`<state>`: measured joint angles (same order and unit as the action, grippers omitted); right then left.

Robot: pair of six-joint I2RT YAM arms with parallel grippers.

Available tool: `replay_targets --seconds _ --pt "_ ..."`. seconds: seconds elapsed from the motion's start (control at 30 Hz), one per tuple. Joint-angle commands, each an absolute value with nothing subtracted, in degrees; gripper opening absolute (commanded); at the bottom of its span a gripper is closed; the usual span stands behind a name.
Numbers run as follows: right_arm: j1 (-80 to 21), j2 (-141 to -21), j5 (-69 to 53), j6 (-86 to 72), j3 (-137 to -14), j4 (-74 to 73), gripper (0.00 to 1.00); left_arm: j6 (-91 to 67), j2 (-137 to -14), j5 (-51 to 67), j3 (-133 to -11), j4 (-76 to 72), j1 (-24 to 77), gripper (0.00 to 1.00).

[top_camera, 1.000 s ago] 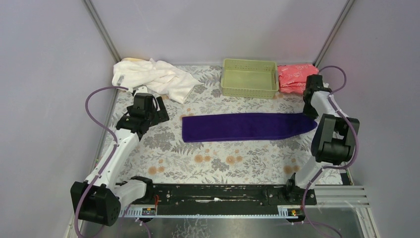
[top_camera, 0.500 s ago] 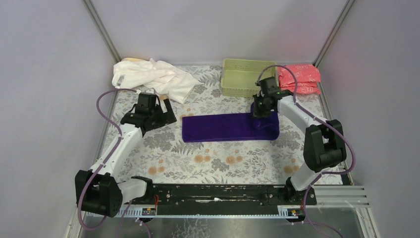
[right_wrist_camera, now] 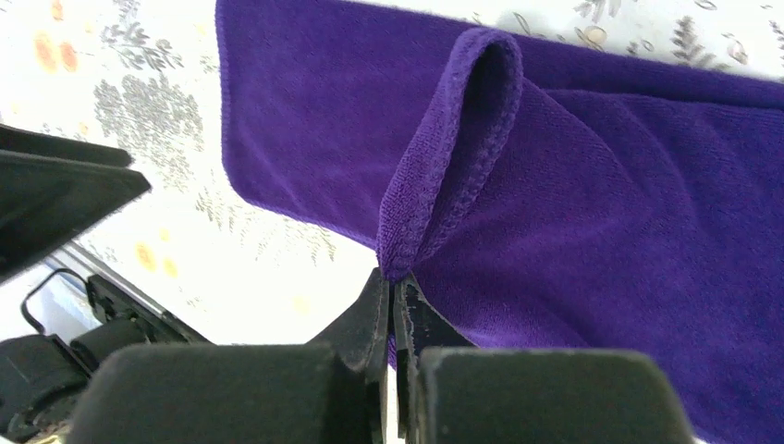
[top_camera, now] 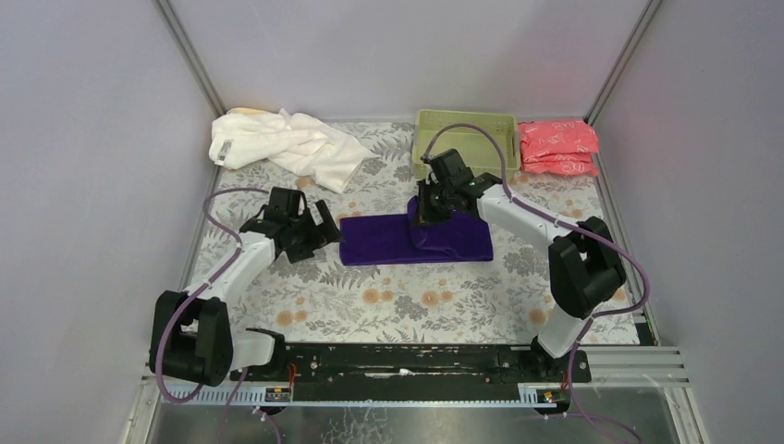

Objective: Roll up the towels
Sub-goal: Fold the towel at the center of the board.

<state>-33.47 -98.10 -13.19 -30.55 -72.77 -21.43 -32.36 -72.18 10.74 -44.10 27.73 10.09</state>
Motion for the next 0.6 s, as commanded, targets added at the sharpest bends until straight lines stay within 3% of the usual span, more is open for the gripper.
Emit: replay_targets --seconds 0.0,0.2,0.57 --pt "-35.84 -100.58 -14.51 -34.86 -77.94 -17.07 0.0 -36.61 -73.36 15.46 -41.89 19.8 9.83 0.96" --pt "-39.33 -102.8 -13.92 -37.48 -80.34 -13.82 0.0 -38.65 -75.46 16.71 -40.19 16.41 9.92 0.88" --pt "-42.65 -107.74 -14.33 -41.16 -82.66 -7.07 0.0 -42.23 -80.85 16.54 -36.58 9.01 10.91 0.57"
